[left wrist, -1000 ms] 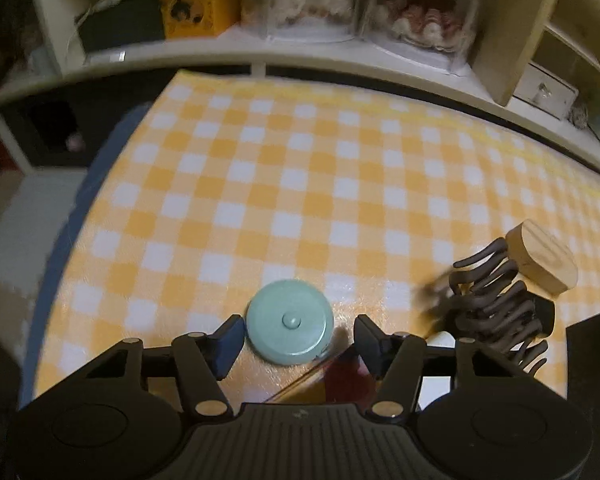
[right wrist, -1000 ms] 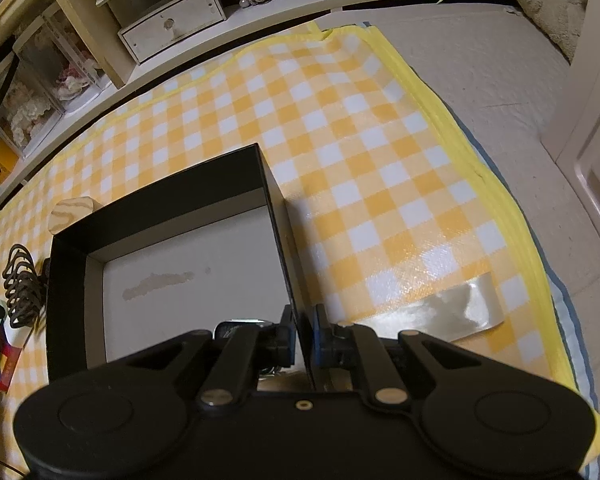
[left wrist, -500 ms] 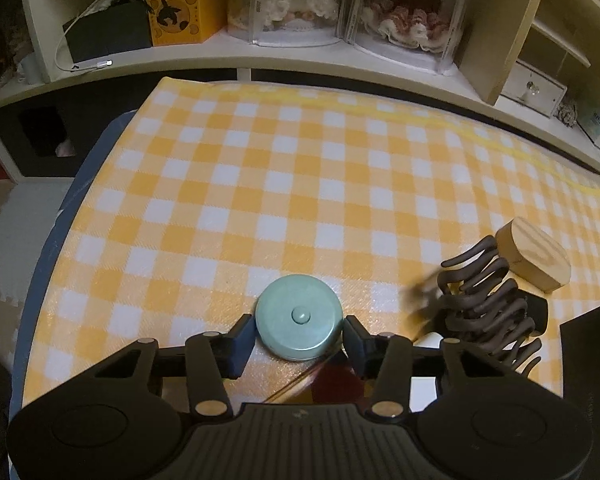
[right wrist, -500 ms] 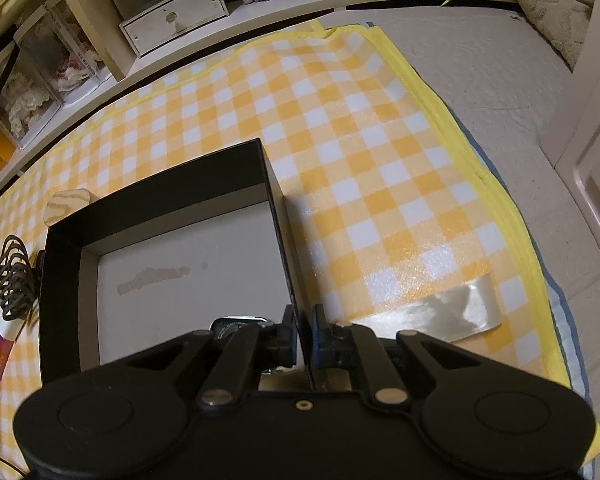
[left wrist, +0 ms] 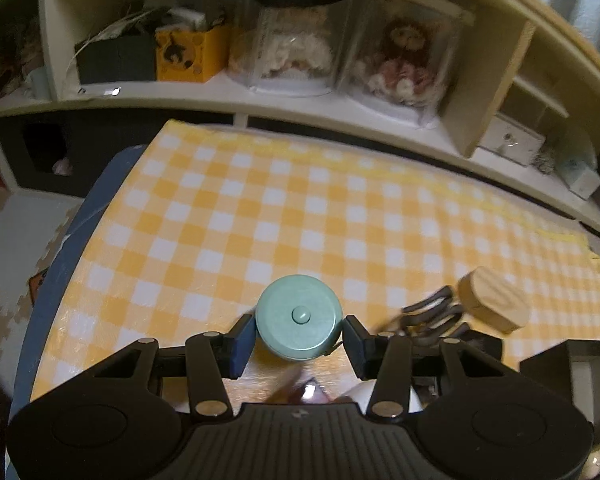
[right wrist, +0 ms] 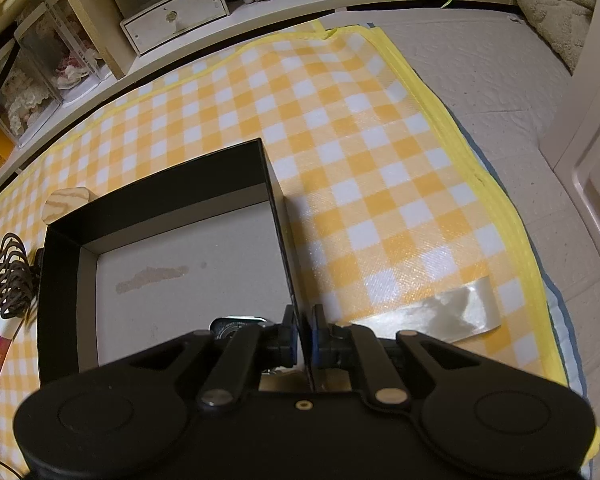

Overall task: Organize rigid objects
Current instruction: 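Carry the mint-green tin into the black box and lower it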

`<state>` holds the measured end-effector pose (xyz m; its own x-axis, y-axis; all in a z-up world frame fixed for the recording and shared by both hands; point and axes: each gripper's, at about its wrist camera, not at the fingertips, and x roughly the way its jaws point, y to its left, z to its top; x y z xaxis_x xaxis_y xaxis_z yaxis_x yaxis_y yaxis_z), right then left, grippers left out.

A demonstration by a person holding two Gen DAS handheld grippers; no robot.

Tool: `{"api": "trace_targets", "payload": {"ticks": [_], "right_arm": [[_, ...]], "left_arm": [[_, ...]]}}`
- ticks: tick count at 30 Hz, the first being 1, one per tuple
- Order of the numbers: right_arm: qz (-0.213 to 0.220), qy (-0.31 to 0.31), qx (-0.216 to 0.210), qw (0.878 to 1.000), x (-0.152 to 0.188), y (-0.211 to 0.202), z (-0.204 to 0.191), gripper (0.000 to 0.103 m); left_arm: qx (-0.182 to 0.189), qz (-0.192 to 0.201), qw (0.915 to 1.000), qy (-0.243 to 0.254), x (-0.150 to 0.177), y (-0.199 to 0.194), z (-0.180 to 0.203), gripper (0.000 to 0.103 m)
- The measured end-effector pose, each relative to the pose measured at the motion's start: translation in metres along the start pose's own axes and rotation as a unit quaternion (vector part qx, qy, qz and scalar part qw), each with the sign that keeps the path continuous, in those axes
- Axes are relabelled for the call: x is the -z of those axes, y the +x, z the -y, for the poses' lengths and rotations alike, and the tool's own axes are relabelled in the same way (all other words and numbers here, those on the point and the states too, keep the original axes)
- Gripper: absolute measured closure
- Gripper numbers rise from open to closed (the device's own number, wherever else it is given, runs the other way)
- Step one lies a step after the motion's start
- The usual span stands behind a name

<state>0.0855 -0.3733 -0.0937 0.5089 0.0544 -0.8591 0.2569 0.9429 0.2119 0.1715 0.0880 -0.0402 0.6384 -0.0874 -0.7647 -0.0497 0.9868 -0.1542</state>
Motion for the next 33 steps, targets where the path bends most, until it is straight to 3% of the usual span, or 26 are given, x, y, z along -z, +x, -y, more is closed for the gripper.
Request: {"api": "trace_targets", "payload": {"ticks": [9, 18, 26, 33], "right_arm": [[0.003, -0.003, -0.001, 1.0, 0.002, 0.0, -0.001, 0.096], [0.005, -0.003, -0.006, 1.0, 0.003, -0.001, -0.001, 0.096], [0.006, -0.003, -0.011, 1.0, 0.004, -0.002, 0.0, 0.096], [0.009, 0.001, -0.023, 1.0, 0.005, -0.003, 0.004, 0.094]], "left_arm": [[0.077, 0.014, 0.9961, 0.039, 0.013, -0.028, 0.047, 0.054], [0.166, -0.002, 0.9805, 0.106, 0.03, -0.047, 0.124, 0.054], [0.218, -0.036, 0.9605, 0.169, 0.053, -0.033, 0.216, 0.054], [0.244, -0.075, 0.9494, 0.183, 0.072, 0.01, 0.286, 0.054]]}}
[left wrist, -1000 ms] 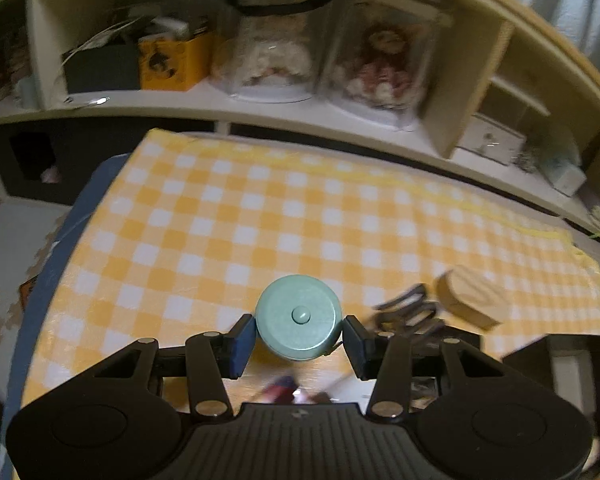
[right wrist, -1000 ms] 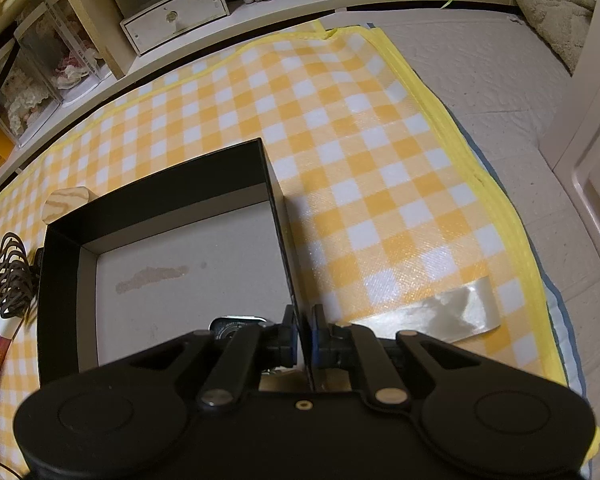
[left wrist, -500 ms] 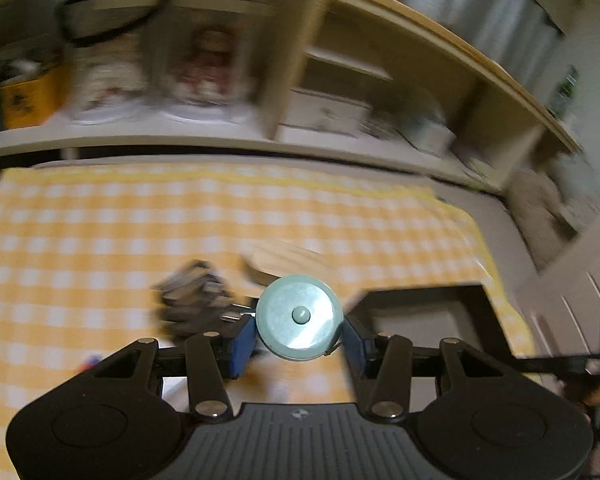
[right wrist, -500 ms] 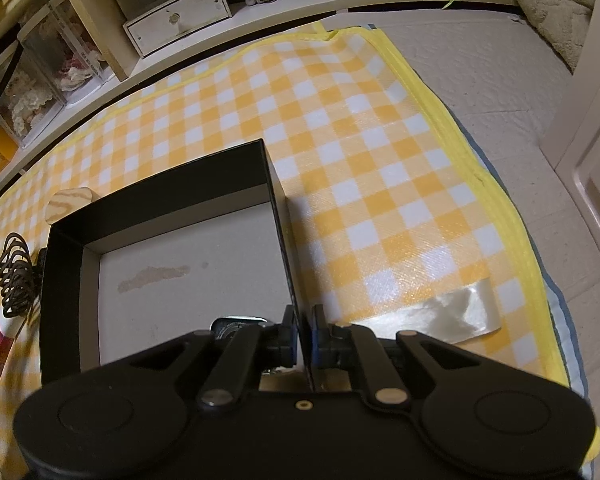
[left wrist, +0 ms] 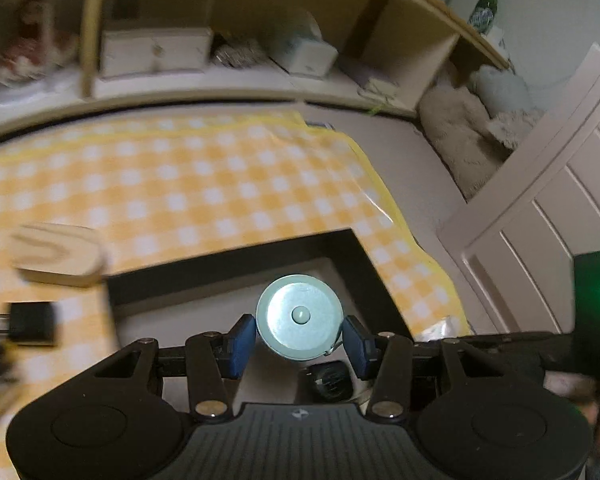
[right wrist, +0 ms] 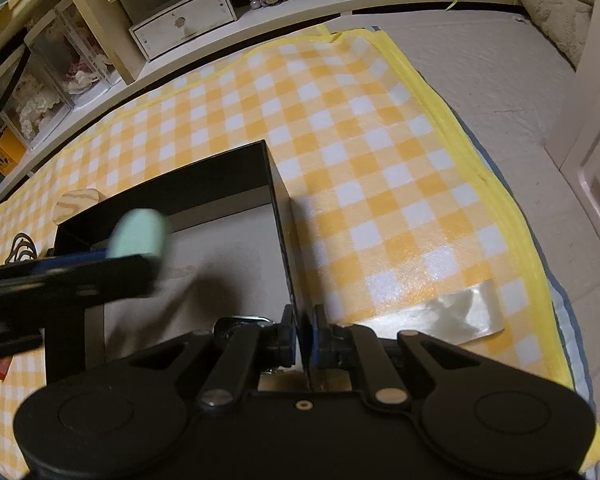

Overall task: Organize rigid objects
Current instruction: 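Carry the mint-green tin into the black box and lower it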

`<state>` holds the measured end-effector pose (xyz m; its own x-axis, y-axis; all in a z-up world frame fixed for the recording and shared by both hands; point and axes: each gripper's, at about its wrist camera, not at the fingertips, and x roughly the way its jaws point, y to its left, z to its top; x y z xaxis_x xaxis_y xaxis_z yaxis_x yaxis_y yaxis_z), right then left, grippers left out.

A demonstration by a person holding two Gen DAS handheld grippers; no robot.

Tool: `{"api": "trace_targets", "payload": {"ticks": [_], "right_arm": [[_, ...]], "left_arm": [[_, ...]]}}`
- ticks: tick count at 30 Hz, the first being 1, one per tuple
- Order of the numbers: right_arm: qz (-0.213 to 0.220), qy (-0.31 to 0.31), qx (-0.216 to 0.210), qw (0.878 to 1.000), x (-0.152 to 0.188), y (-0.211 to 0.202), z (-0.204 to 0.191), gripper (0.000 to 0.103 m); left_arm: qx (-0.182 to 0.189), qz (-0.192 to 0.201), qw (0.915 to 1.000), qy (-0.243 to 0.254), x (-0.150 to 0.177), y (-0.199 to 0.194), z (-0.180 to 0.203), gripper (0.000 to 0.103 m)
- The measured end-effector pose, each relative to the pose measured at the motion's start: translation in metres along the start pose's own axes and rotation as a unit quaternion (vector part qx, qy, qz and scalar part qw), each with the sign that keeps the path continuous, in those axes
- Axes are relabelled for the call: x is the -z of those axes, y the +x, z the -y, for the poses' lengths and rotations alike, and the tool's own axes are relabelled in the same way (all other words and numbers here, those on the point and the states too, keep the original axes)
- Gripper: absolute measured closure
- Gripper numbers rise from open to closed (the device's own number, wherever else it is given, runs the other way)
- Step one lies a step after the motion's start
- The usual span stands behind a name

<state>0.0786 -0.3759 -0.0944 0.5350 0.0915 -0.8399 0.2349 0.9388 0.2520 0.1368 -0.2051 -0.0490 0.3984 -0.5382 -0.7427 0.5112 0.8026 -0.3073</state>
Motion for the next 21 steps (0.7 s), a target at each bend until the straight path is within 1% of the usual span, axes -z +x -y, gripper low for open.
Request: {"api": "trace_targets", "payload": {"ticks": [3, 7, 14, 15, 16, 17, 18, 19, 21], "right_arm": [[0.0, 0.002, -0.002, 1.0, 0.0, 0.001, 0.001, 0.094], [0.002, 0.004, -0.006, 1.0, 0.0, 0.002, 0.001, 0.094], [0.003, 0.005, -0.007, 1.0, 0.0, 0.002, 0.0, 0.094], [0.003, 0.006, -0.008, 1.0, 0.0, 0.002, 0.0, 0.094], [0.002, 0.006, -0.008, 1.0, 0.0, 0.002, 0.0, 0.094], [0.003, 0.006, -0.008, 1.0, 0.0, 0.002, 0.0, 0.094], [0.002, 0.006, -0.008, 1.0, 0.0, 0.003, 0.0, 0.094], [0.002, 0.006, -0.008, 1.0, 0.0, 0.002, 0.0, 0.094], [0.002, 0.008, -0.009, 1.0, 0.0, 0.003, 0.001, 0.094]], "left_arm": [[0.003, -0.016, 0.9999, -0.002, -0.002, 0.024, 0.009, 0.054], [0.0, -0.03, 0.9995, -0.009, -0.006, 0.046, 0.014, 0.054], [0.011, -0.058, 0.997, -0.051, -0.007, 0.069, 0.008, 0.053], [0.011, -0.061, 0.9963, -0.06, -0.007, 0.072, 0.006, 0.051], [0.013, -0.065, 0.9954, -0.07, -0.006, 0.073, 0.004, 0.047], [0.015, -0.067, 0.9943, -0.081, -0.006, 0.073, 0.001, 0.036], [0.016, -0.068, 0.9933, -0.091, -0.005, 0.073, -0.002, 0.027], [0.018, -0.069, 0.9928, -0.096, -0.005, 0.072, -0.004, 0.026], [0.012, -0.069, 0.9935, -0.089, -0.005, 0.068, -0.004, 0.025]]}}
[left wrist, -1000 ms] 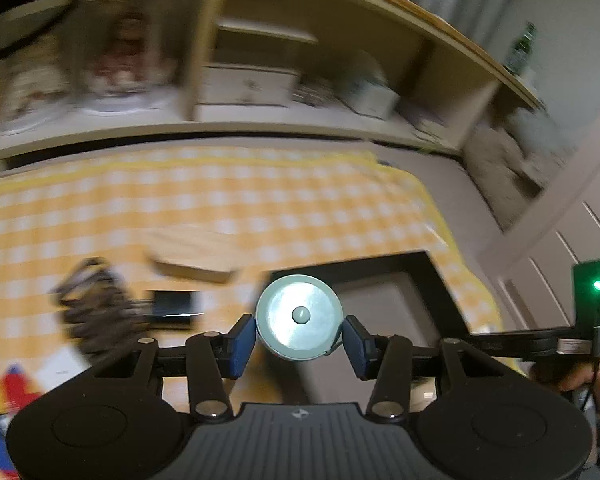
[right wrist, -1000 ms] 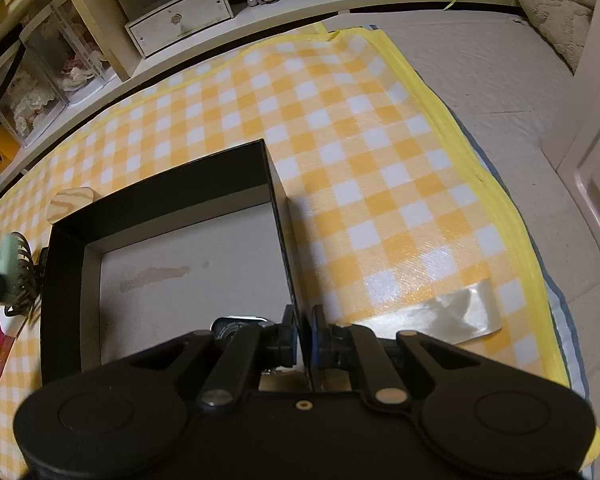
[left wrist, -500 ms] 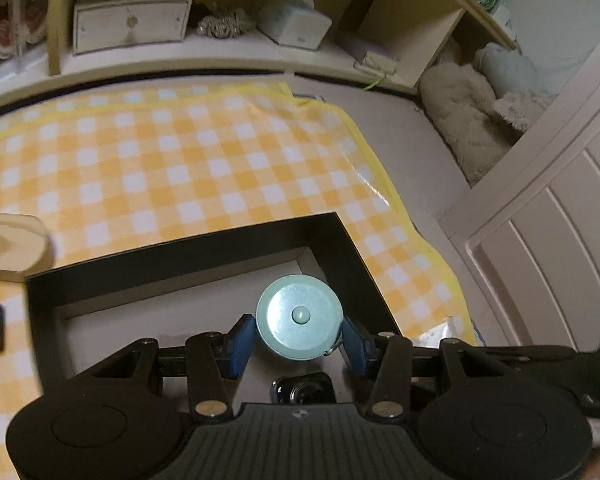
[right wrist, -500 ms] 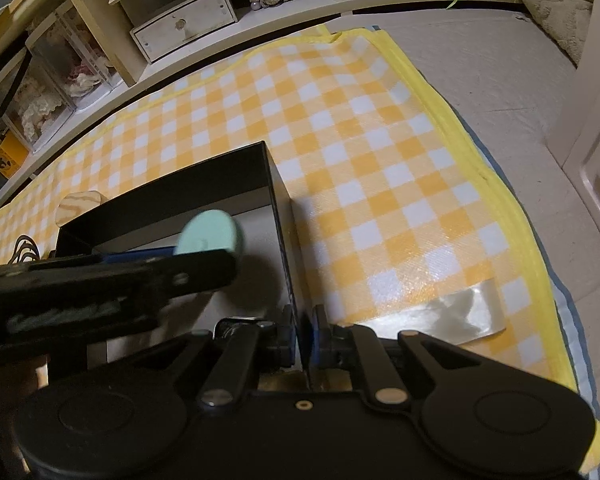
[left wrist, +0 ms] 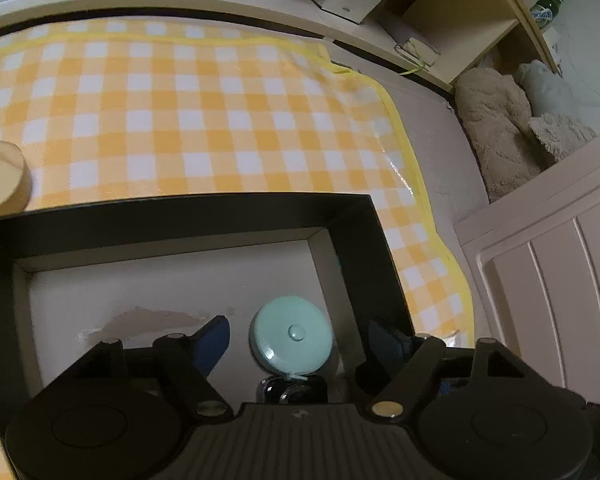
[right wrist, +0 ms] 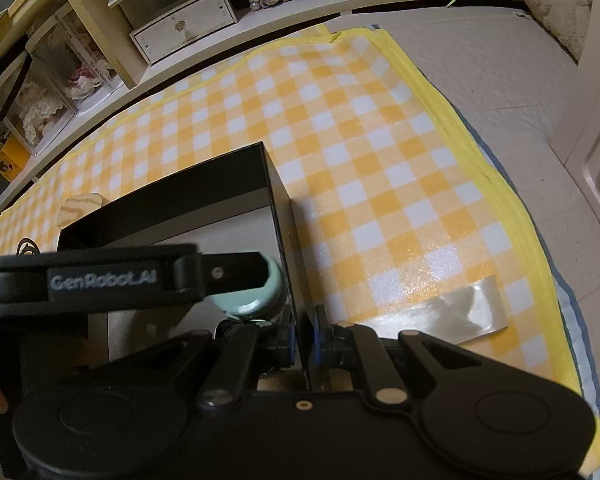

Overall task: Organize rigid objects
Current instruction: 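Carry the mint-green tin into the black box and lower it, then open the left tool and lift it away from the tin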

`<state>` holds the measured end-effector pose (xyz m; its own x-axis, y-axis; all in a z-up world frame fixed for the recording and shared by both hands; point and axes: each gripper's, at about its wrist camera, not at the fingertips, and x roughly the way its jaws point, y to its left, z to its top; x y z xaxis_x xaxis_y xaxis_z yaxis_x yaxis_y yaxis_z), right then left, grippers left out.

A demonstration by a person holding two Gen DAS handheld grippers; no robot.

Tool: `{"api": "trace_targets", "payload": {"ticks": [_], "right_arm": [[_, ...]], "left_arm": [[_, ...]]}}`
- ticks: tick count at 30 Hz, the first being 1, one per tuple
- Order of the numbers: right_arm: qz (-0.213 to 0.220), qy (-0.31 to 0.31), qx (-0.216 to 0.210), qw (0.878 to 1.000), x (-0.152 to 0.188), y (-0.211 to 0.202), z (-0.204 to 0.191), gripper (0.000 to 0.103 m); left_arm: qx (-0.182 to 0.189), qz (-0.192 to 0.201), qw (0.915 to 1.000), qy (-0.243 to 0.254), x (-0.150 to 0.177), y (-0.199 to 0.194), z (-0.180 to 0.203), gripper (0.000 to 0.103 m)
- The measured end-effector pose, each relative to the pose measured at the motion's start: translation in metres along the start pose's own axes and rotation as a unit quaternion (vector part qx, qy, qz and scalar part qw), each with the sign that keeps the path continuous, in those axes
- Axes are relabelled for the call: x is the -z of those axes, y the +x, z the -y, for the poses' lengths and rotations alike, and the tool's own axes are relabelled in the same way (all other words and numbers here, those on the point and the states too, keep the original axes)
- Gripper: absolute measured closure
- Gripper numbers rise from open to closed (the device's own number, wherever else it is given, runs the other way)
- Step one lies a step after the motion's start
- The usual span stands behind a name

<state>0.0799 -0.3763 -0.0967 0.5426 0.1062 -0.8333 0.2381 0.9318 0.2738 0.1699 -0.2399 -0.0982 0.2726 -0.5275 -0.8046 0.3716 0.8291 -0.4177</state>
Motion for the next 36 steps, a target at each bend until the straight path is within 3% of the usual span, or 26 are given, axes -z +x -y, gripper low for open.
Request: {"api": "trace_targets", "payload": {"ticks": [13, 14, 15, 17, 20, 29, 36], "right_arm": [[0.0, 0.001, 0.001, 1.0, 0.0, 0.0, 0.0, 0.094], [-0.001, 0.001, 0.001, 1.0, 0.0, 0.0, 0.0, 0.094], [-0.001, 0.0, 0.002, 1.0, 0.001, 0.0, -0.001, 0.094], [-0.001, 0.002, 0.002, 1.0, 0.001, 0.0, 0.0, 0.094], [-0.001, 0.002, 0.002, 1.0, 0.001, 0.0, 0.0, 0.094], [-0.001, 0.004, 0.0, 1.0, 0.002, 0.0, 0.0, 0.094], [-0.001, 0.005, -0.001, 1.0, 0.002, 0.001, -0.001, 0.094]], "left_arm": [[-0.019, 0.012, 0.9984, 0.052, 0.004, -0.029, 0.01, 0.026], [-0.022, 0.012, 0.9979, 0.06, 0.005, -0.029, 0.011, 0.029], [-0.024, 0.012, 0.9975, 0.065, 0.006, -0.029, 0.011, 0.044], [-0.028, 0.002, 0.9977, 0.061, 0.007, -0.024, 0.01, 0.062], [-0.025, -0.007, 0.9981, 0.056, 0.009, -0.015, 0.007, 0.077], [-0.016, -0.008, 0.9989, 0.044, 0.005, 0.005, 0.01, 0.078], [-0.009, -0.006, 0.9987, 0.05, 0.005, -0.001, 0.011, 0.078]]}}
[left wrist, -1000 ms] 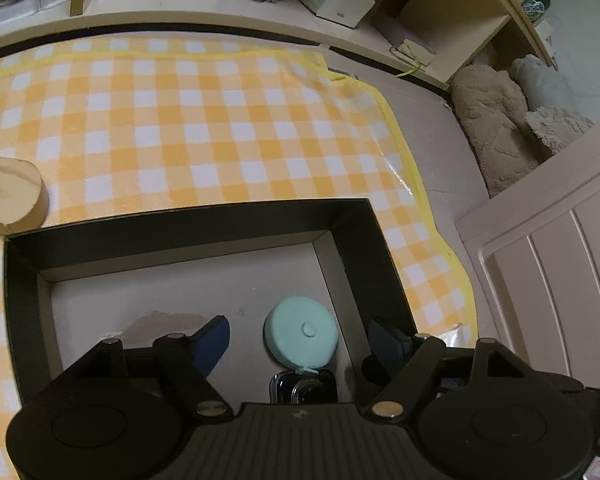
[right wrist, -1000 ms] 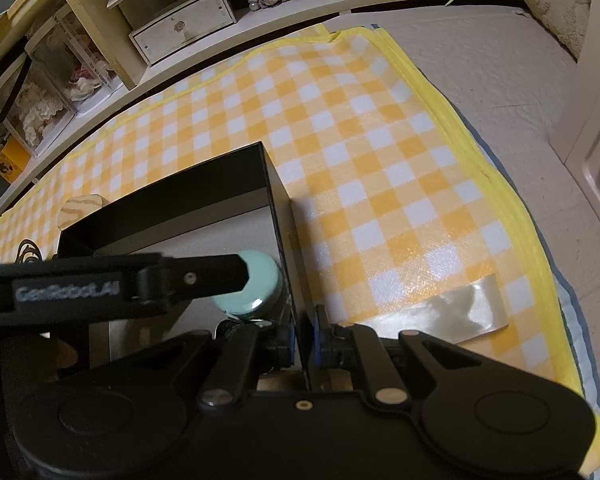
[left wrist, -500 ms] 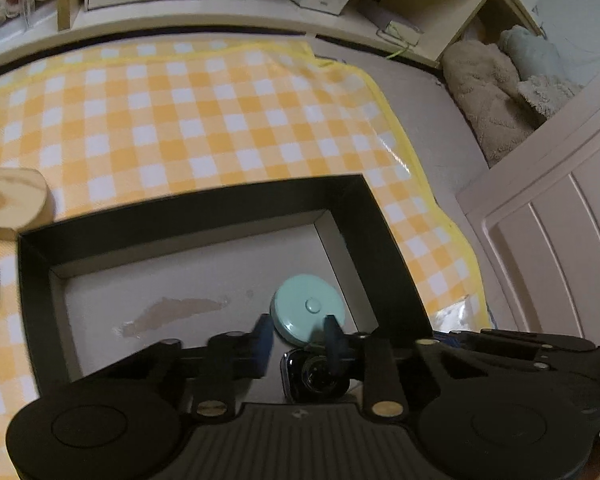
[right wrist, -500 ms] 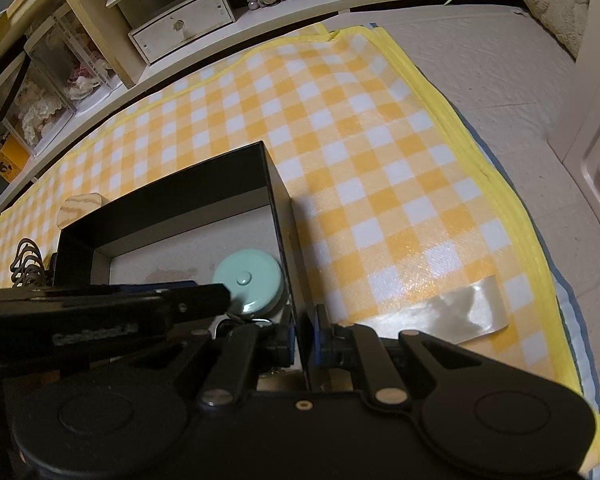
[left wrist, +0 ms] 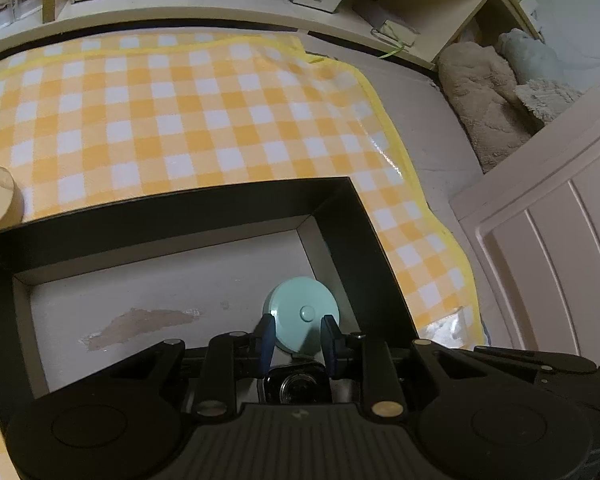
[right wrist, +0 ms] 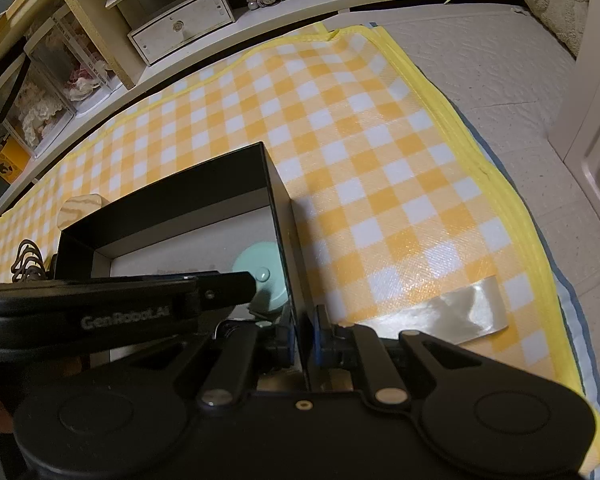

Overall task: Organize rigid objects
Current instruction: 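Open the left tool and lift it away from the tin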

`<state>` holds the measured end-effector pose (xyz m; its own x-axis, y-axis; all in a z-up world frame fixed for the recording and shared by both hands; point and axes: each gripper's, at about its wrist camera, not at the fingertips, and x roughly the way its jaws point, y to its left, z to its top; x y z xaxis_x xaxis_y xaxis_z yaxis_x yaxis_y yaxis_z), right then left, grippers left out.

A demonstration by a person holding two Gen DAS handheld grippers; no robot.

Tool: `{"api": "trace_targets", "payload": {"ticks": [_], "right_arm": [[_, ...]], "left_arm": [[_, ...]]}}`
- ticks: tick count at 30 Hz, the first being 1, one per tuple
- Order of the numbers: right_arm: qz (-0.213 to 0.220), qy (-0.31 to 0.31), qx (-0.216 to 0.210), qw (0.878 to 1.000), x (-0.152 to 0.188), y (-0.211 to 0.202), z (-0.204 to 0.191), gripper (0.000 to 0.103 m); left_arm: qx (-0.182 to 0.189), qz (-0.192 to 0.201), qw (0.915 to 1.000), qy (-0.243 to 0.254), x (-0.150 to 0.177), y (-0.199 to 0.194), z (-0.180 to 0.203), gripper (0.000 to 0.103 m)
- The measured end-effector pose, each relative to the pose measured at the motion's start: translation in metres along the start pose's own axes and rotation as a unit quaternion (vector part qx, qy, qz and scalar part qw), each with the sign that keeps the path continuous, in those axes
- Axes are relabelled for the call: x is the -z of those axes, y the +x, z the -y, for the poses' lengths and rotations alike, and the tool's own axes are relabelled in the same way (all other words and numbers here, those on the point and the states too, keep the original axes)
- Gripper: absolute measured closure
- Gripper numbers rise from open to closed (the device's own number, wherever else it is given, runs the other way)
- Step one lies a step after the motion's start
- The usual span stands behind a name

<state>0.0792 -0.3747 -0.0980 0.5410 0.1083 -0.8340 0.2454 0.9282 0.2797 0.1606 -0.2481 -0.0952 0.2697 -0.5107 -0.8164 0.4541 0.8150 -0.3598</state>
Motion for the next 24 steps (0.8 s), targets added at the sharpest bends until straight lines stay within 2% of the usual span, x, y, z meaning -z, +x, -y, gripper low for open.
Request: {"api": "trace_targets", "payload": {"ticks": [7, 10, 12, 22, 24], "right_arm": [[0.0, 0.001, -0.001, 1.0, 0.0, 0.0, 0.001, 0.093], [0.0, 0.003, -0.002, 1.0, 0.0, -0.001, 0.001, 0.093], [-0.001, 0.006, -0.003, 1.0, 0.0, -0.001, 0.002, 0.093], [-0.001, 0.005, -0.003, 1.0, 0.0, -0.001, 0.002, 0.093], [-0.001, 0.006, -0.003, 1.0, 0.0, -0.001, 0.002, 0.093]], "left_arm": [[-0.01, 0.008, 0.9994, 0.033, 0.002, -0.024, 0.007, 0.078], [-0.016, 0.018, 0.9984, 0.051, 0.004, -0.04, 0.011, 0.07], [-0.022, 0.025, 0.9976, 0.061, 0.007, -0.052, 0.014, 0.054], [-0.043, 0.042, 0.9928, 0.104, 0.029, -0.103, 0.018, 0.019], [-0.042, 0.047, 0.9927, 0.103, 0.033, -0.112, 0.015, 0.008]]}}
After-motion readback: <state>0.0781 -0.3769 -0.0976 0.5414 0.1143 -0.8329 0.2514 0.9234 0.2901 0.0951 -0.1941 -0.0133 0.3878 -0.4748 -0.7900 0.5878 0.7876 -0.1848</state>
